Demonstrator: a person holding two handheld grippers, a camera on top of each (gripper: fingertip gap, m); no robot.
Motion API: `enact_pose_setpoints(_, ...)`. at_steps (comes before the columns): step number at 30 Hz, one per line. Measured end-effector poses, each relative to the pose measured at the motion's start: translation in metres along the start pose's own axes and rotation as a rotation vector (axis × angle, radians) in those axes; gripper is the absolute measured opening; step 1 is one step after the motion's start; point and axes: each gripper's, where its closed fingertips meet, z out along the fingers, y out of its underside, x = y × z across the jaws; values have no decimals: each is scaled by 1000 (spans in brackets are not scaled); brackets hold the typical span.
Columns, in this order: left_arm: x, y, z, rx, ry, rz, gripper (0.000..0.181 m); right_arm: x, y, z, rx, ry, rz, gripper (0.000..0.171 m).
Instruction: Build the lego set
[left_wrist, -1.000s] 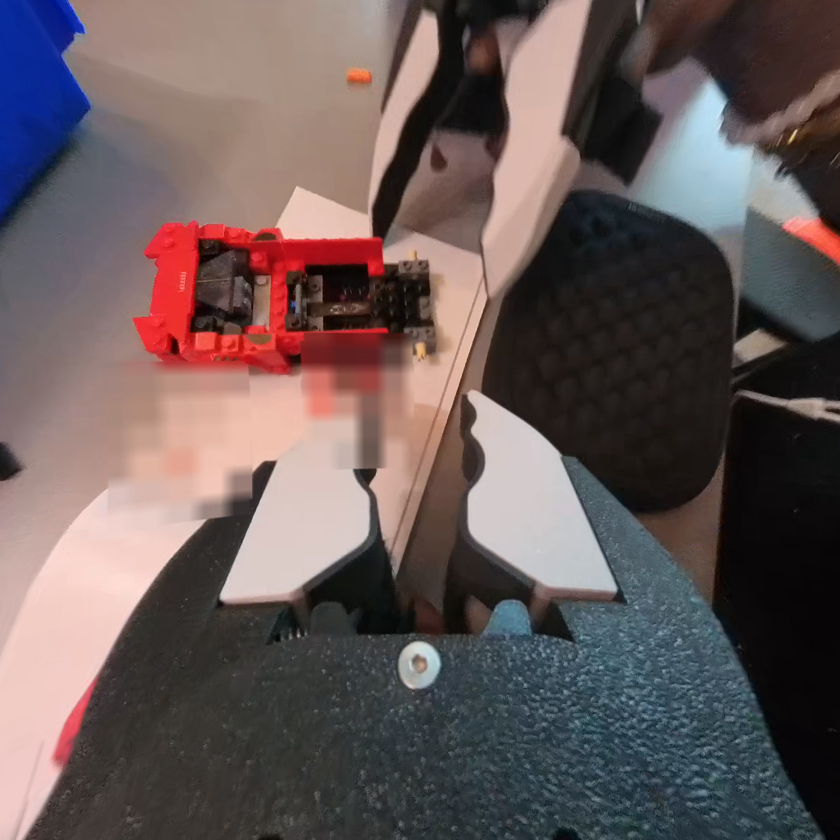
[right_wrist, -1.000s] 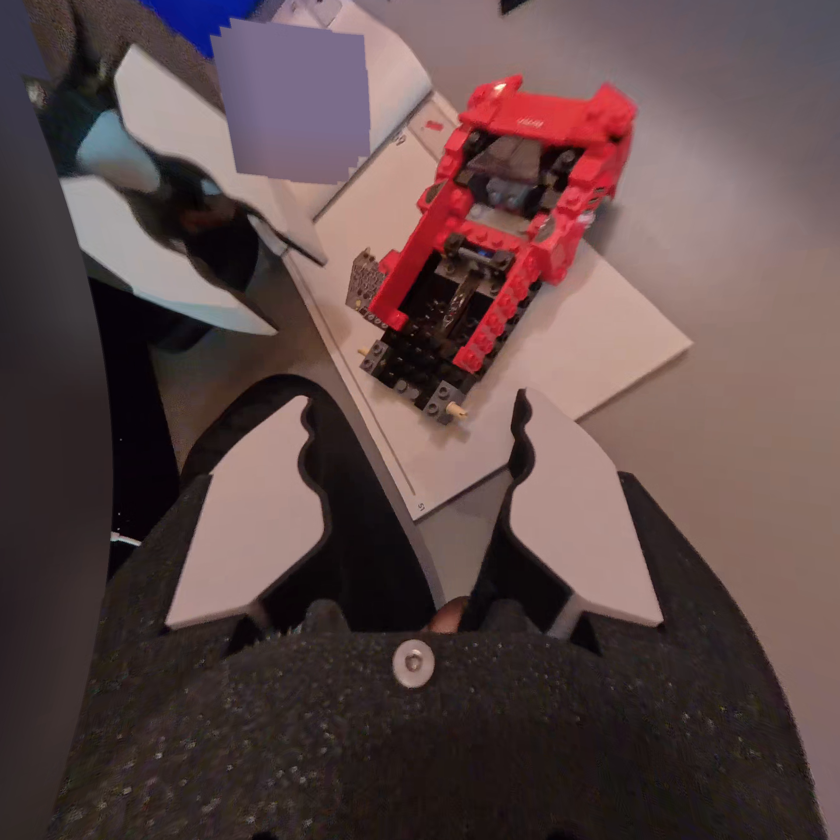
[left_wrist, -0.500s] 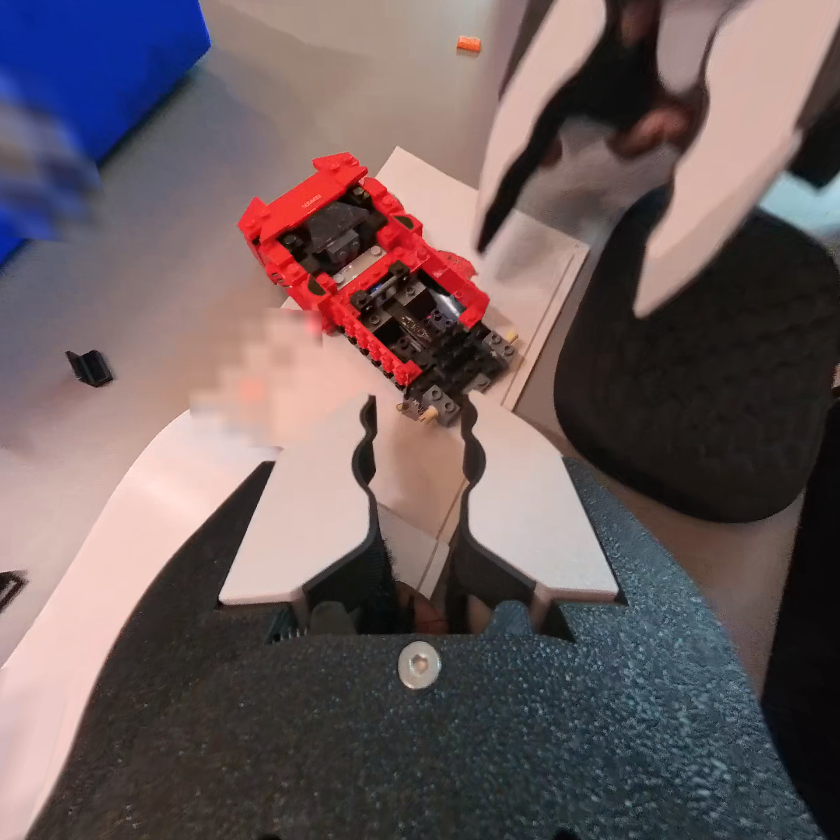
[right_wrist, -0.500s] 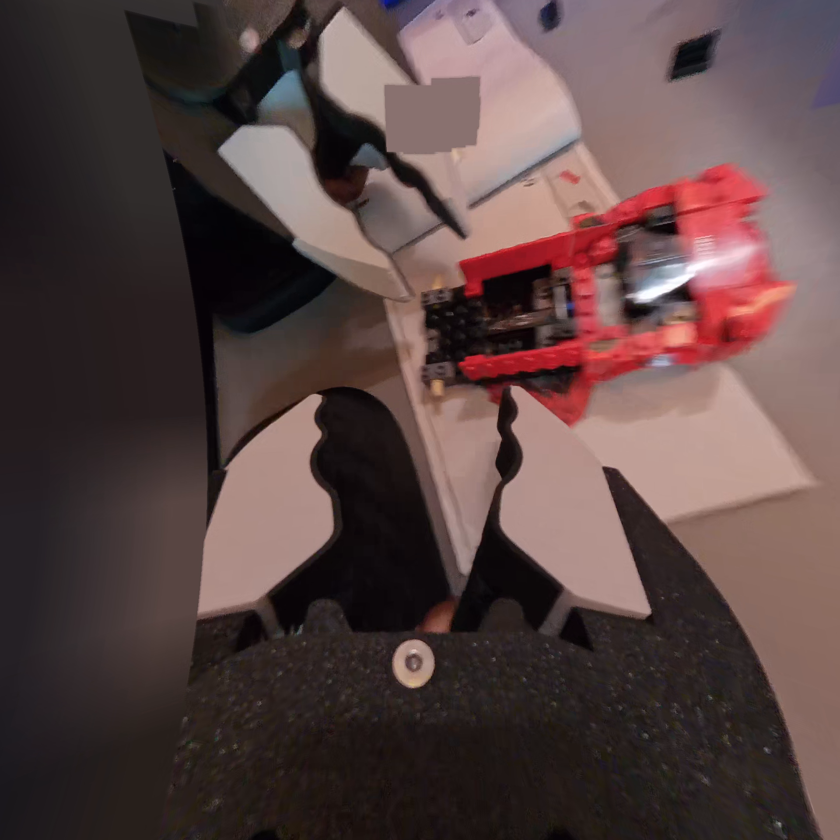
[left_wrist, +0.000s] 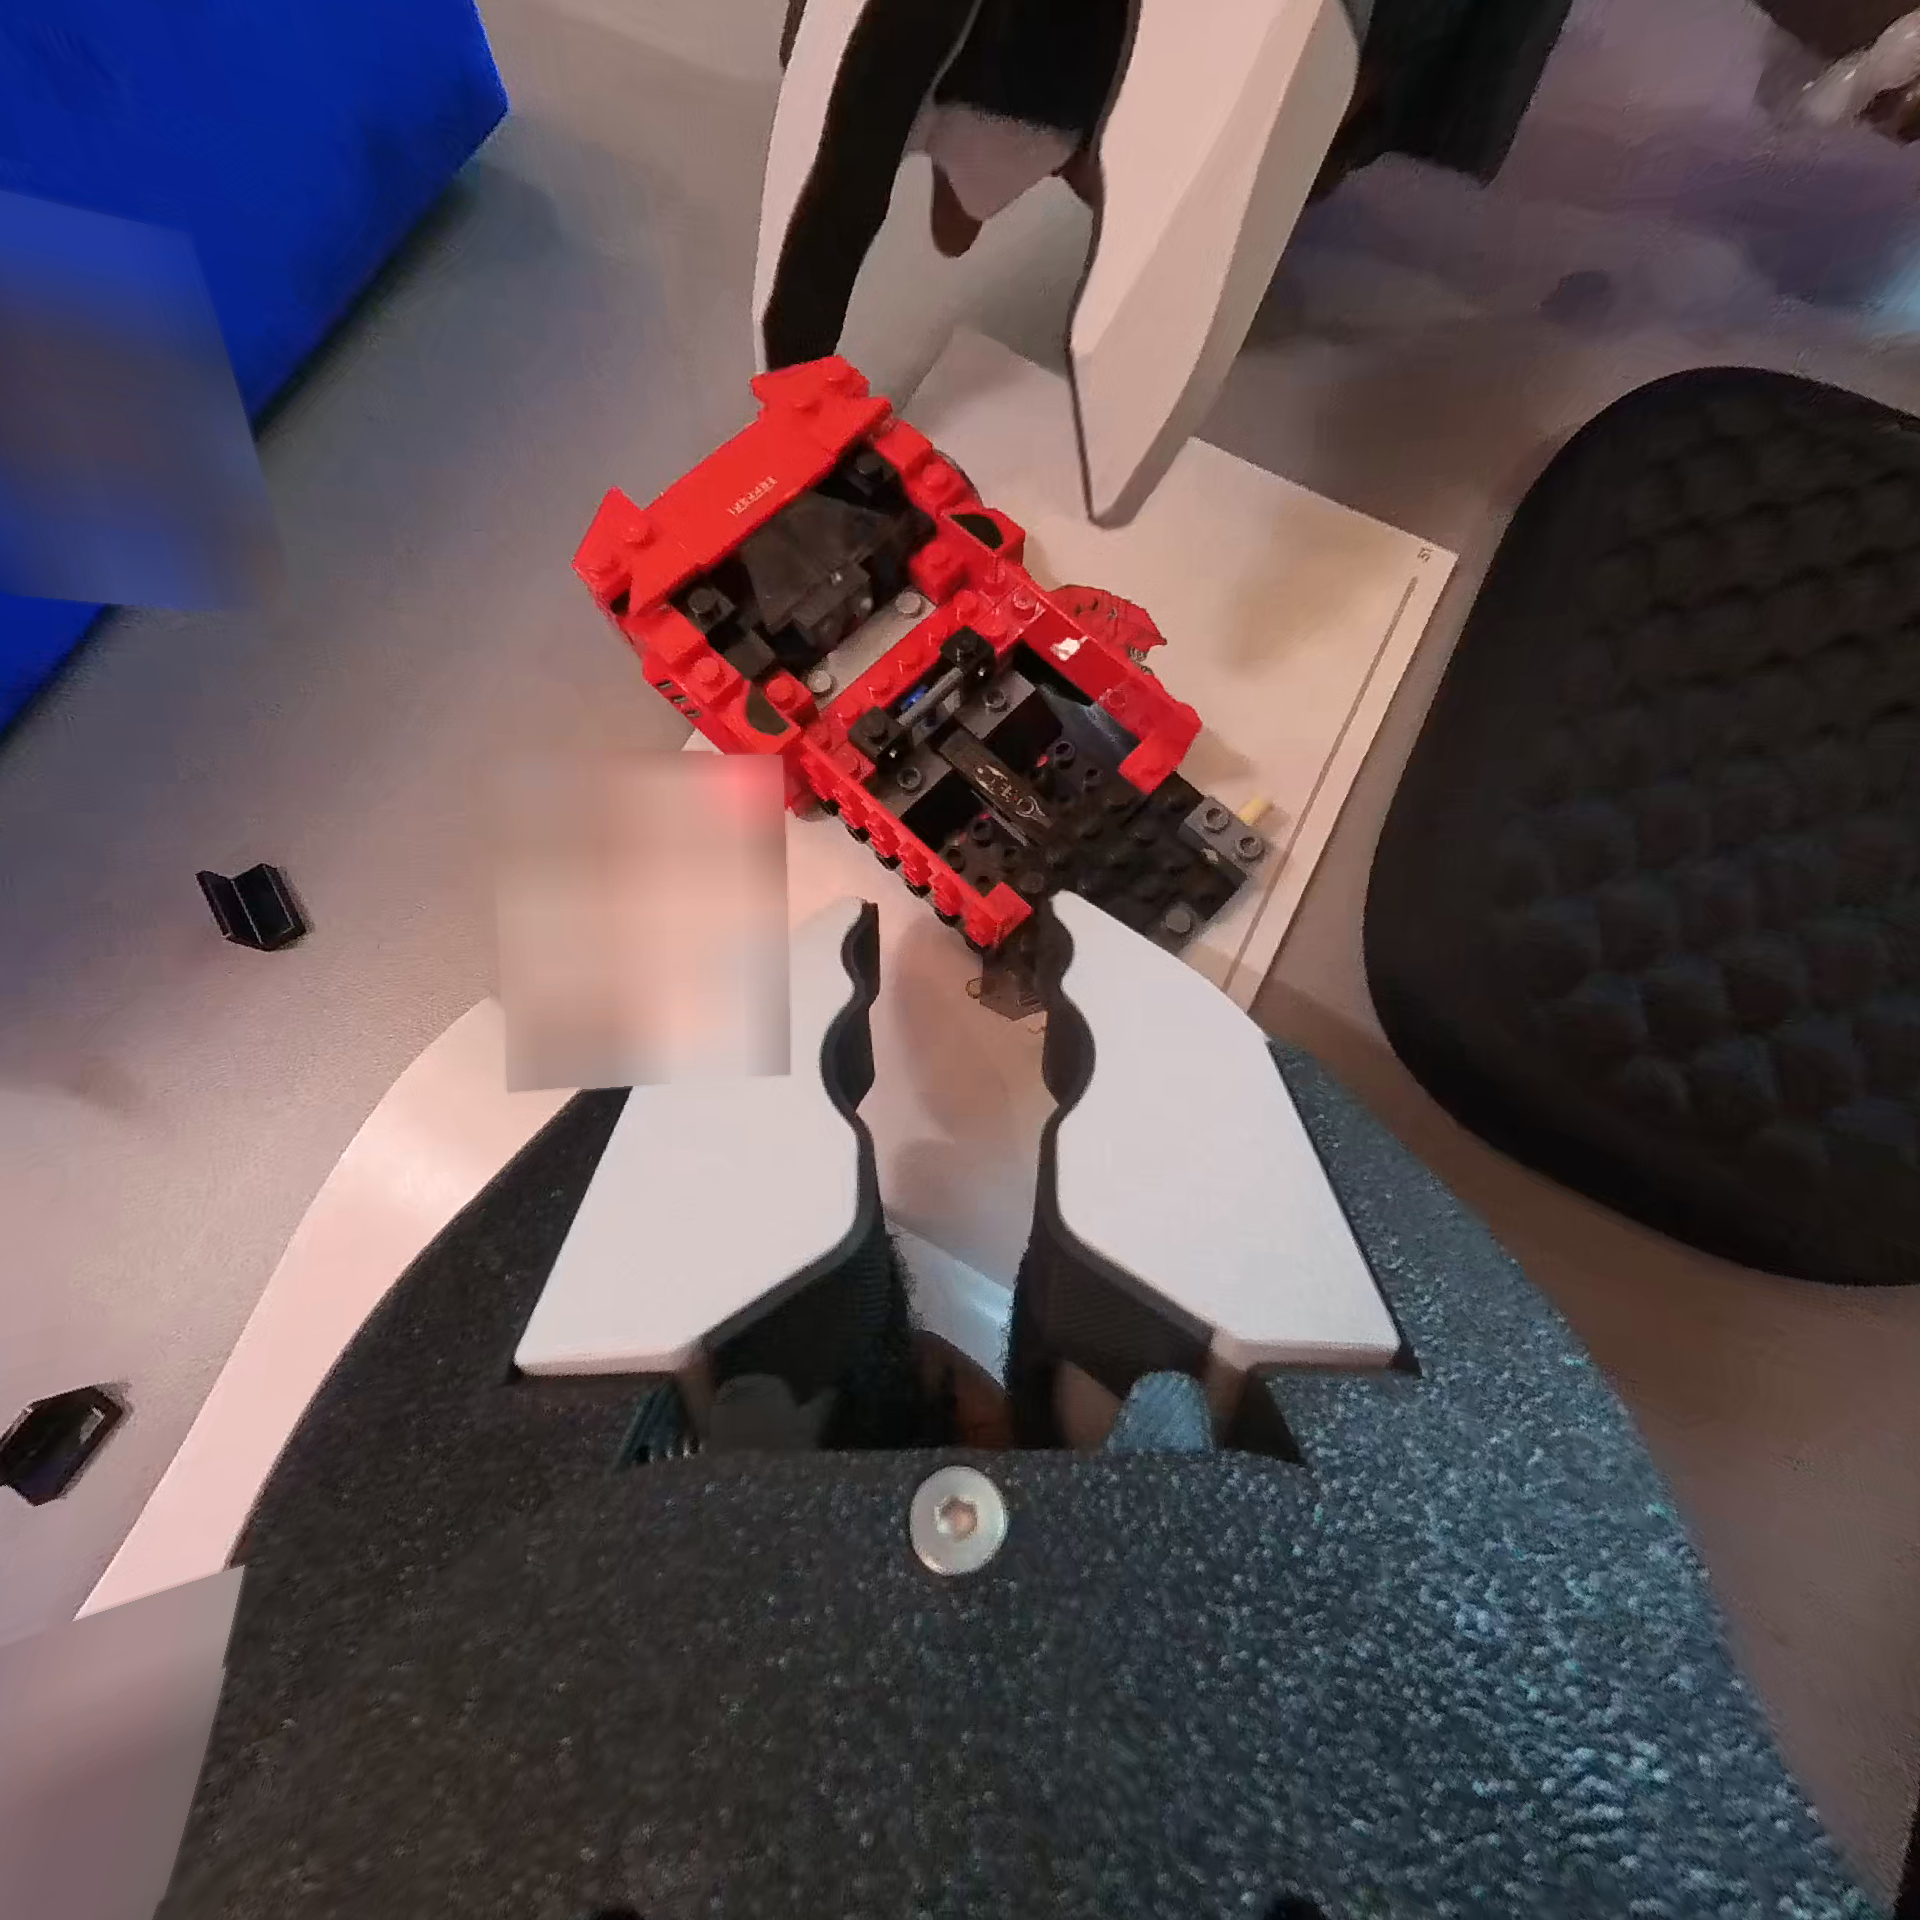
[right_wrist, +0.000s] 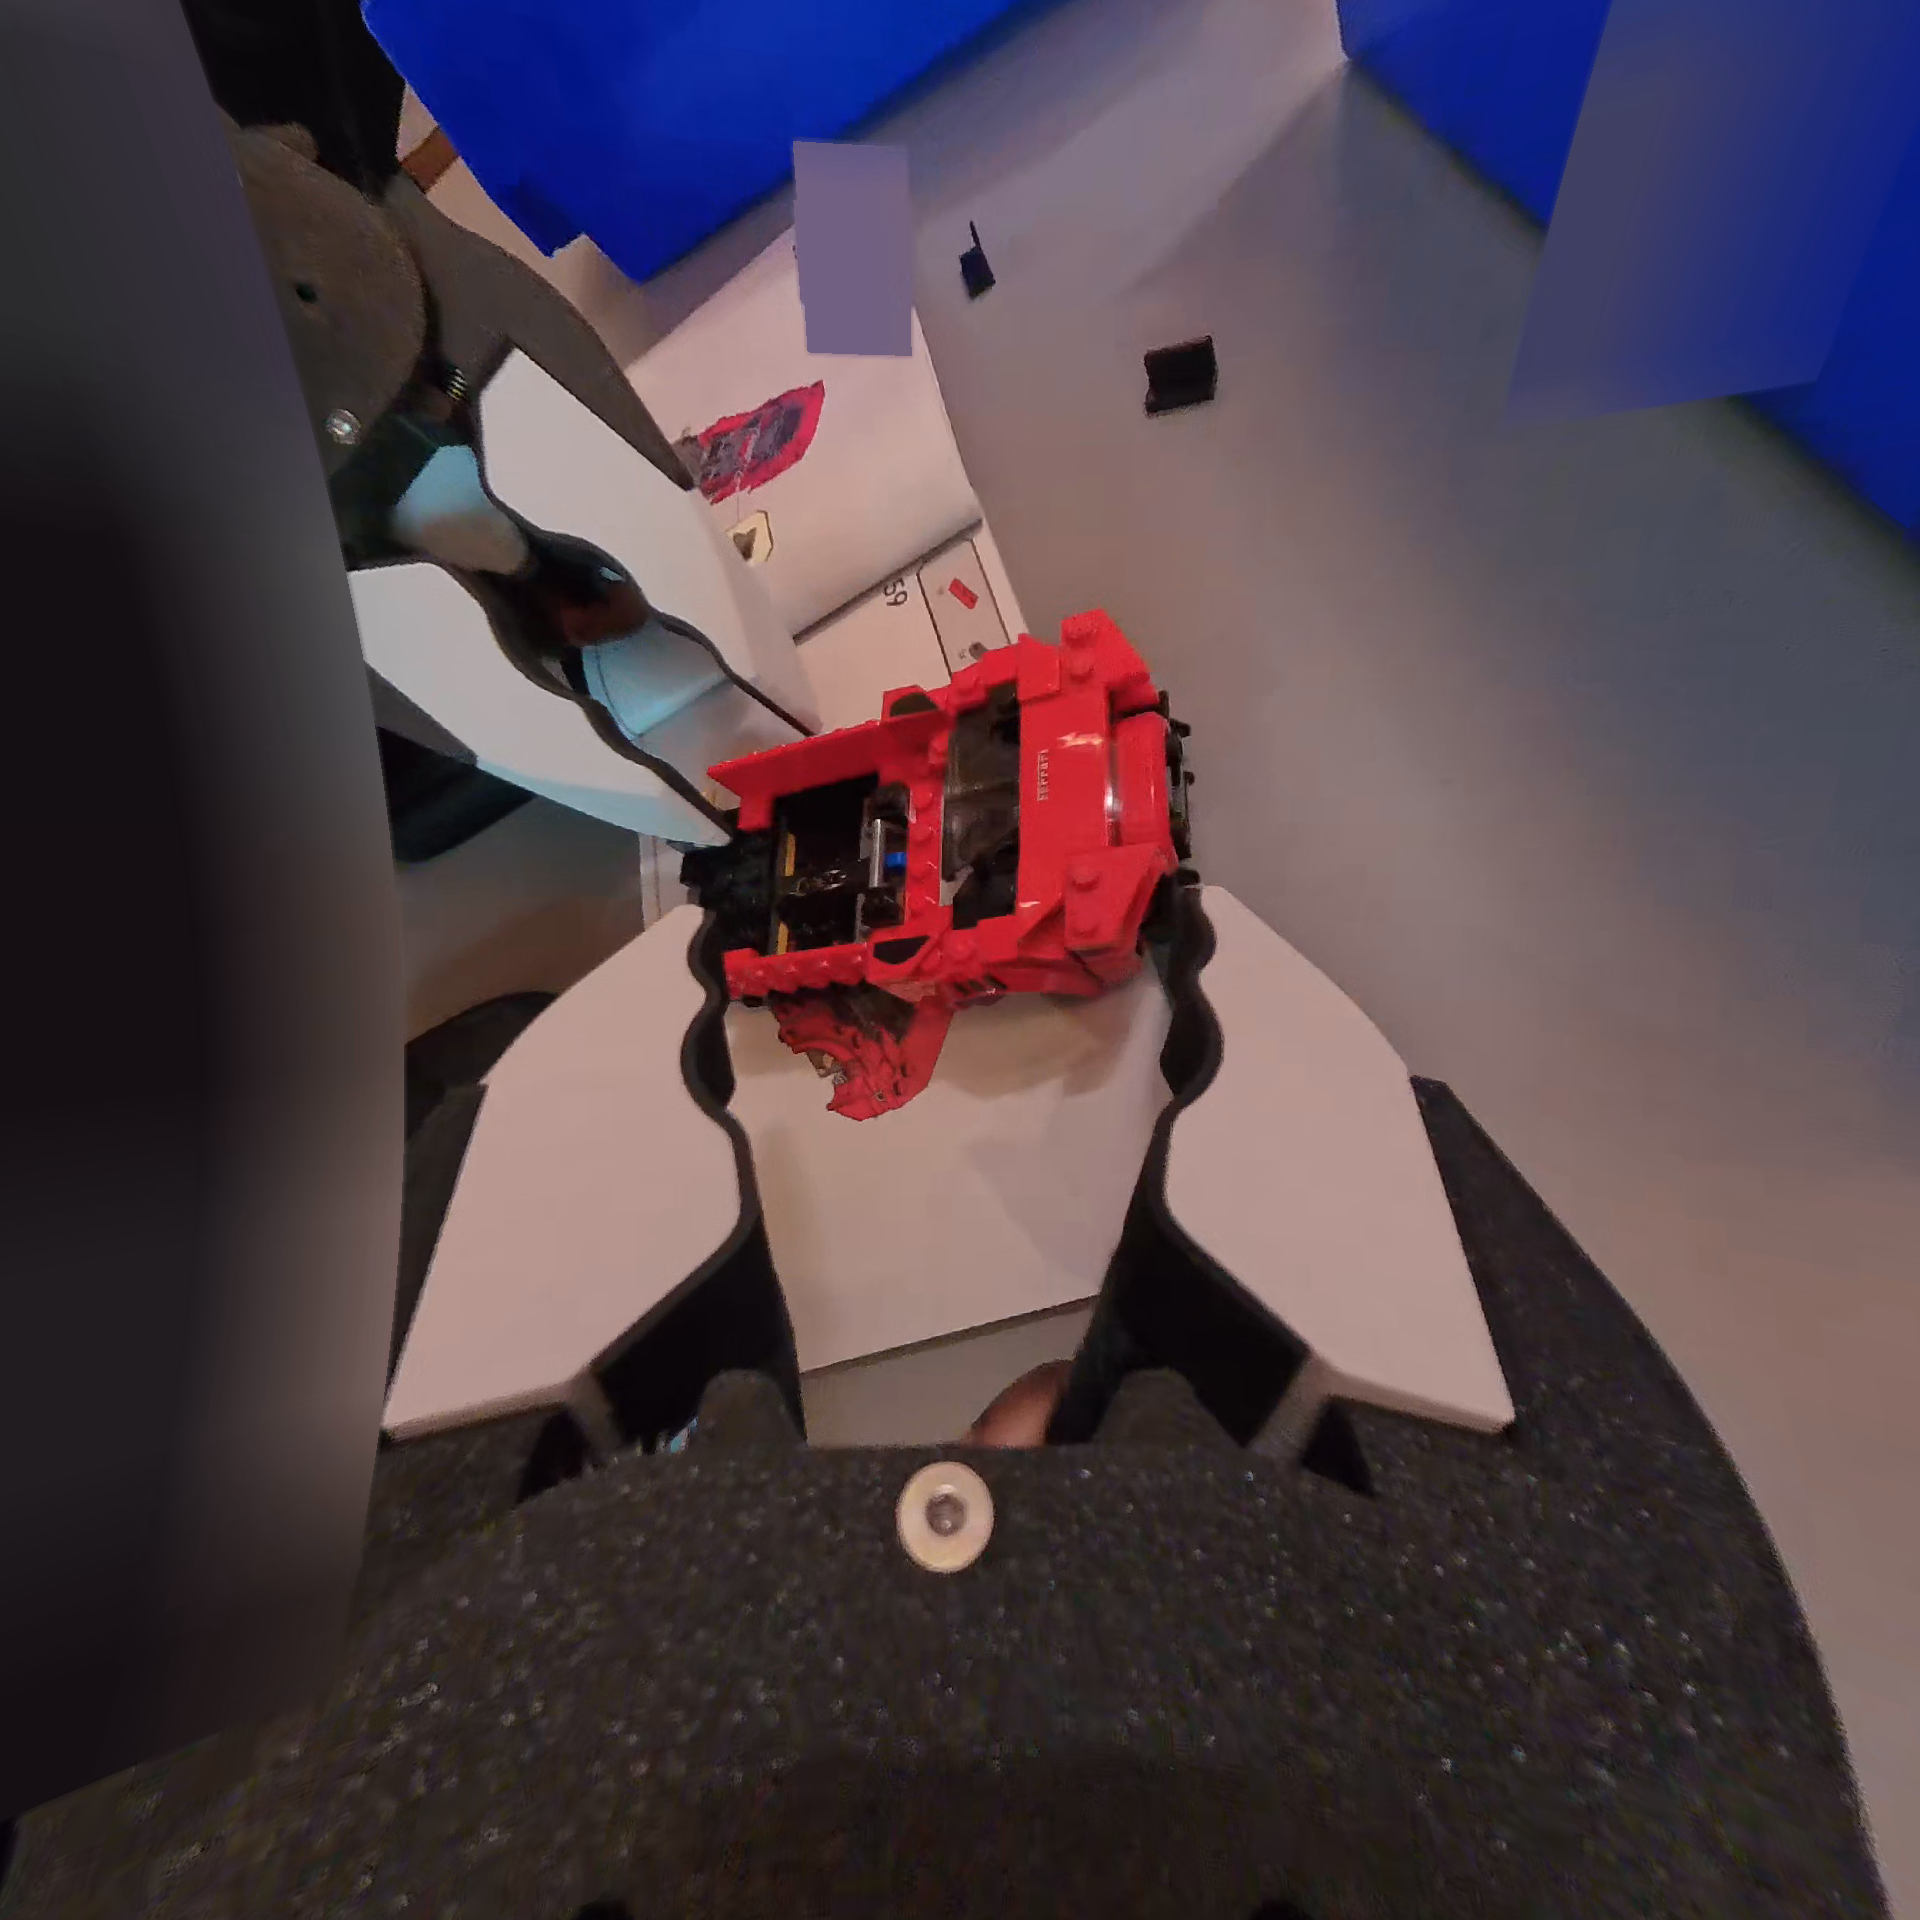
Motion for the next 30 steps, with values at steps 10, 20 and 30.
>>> enact_pose_setpoints(10,-2,1,-1,4,-5,16,28,-2,4,-5,-32,-10,-1,76)
enact_pose_setpoints(20,-2,1,-1,15,-6,28,28,20,-25,-2,-156,175,-137,0)
enact_pose_setpoints(30,0,0,0,28,15,31,23,19,-19,8,-311,240,-149,0)
